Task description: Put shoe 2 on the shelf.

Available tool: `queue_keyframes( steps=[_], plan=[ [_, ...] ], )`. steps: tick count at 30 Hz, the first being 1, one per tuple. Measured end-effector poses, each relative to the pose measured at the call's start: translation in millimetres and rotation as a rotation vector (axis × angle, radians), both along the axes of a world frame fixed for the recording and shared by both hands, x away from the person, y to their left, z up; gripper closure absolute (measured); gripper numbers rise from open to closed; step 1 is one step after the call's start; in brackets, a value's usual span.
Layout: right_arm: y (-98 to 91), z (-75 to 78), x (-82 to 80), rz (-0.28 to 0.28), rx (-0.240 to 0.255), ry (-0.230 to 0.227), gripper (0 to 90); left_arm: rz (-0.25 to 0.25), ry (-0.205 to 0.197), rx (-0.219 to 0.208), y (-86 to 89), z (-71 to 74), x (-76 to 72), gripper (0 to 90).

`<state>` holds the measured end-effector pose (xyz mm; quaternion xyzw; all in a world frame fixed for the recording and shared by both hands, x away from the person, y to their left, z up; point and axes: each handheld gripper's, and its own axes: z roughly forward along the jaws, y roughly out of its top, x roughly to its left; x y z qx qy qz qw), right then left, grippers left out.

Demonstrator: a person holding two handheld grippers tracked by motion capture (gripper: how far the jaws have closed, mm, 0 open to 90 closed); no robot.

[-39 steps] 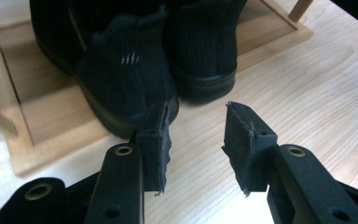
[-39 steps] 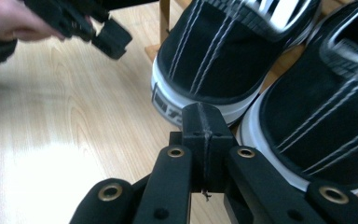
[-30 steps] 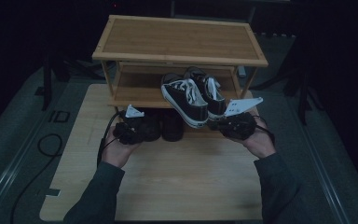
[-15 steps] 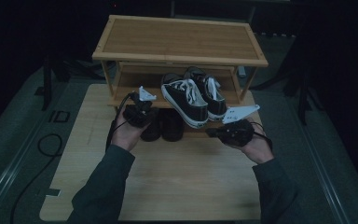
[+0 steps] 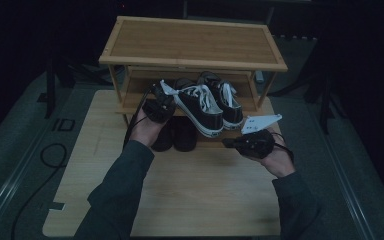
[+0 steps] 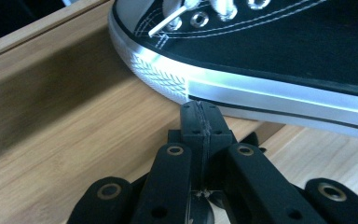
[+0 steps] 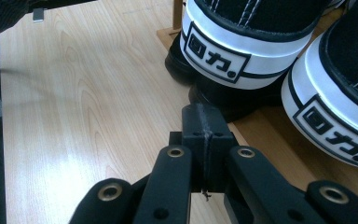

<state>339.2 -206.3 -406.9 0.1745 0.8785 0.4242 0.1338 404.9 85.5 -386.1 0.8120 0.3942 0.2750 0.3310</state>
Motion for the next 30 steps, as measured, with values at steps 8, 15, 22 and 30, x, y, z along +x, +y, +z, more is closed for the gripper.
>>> queue_keyframes(
  steps=[8, 15, 22, 30],
  plan=[
    [0.5, -0.6, -0.2, 0.002, -0.002, 0.001, 90.0, 0.040, 0.004, 0.021, -1.3, -5.0, 12.4, 90.0],
    [1.1, -1.3, 0.1, 0.003, -0.002, -0.002, 90.0, 0.056, 0.001, 0.009, -3.6, -7.8, 15.4, 90.0],
    [-2.2, -6.1, 0.6, -0.001, -0.003, 0.011, 90.0, 0.031, -0.018, 0.040, -9.5, -5.1, 11.3, 90.0],
    [1.6, -5.4, 0.2, 0.010, 0.006, 0.003, 90.0, 0.060, -0.017, 0.075, -11.8, -4.0, 16.6, 90.0]
  ],
)
